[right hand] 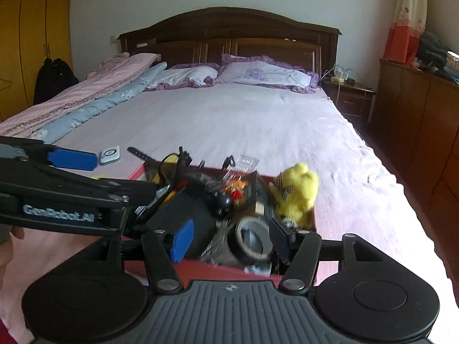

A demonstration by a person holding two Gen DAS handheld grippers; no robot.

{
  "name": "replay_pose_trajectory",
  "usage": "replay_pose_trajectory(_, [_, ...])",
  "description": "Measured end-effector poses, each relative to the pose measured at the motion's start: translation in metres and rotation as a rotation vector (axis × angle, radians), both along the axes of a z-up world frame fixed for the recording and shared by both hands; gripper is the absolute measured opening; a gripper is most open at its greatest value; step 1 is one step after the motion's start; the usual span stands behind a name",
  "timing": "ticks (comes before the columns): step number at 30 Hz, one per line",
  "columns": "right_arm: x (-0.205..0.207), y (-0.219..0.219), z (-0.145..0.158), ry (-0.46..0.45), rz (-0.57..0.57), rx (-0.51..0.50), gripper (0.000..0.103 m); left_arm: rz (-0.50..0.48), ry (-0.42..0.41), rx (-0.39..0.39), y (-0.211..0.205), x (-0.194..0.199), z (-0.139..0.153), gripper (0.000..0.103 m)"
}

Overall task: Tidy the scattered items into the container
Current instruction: 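Open both tools to release the tray into the box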

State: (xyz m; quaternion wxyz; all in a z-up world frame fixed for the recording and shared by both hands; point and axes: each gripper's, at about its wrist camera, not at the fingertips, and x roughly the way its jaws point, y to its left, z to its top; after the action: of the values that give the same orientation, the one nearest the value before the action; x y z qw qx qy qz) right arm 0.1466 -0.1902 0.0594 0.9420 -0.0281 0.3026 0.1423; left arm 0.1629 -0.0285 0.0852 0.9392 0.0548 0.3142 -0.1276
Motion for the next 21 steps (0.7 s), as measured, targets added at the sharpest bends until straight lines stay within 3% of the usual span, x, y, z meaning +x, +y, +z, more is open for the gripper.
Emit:
replay_pose_trajectory(12, [-0.074, 0.0, -0.042, 0.118, 0.022, 0.015, 0.063, 0.077, 0.062, -0.02, 0.033, -0.073, -0.025, 0.092])
replay_pose_trajectory(21, [-0.106, 0.01, -0.081, 0.233, 0.043, 0.022, 0.062, 0.08, 0.152, 0.035, 0.042, -0.112, -0.063, 0.093])
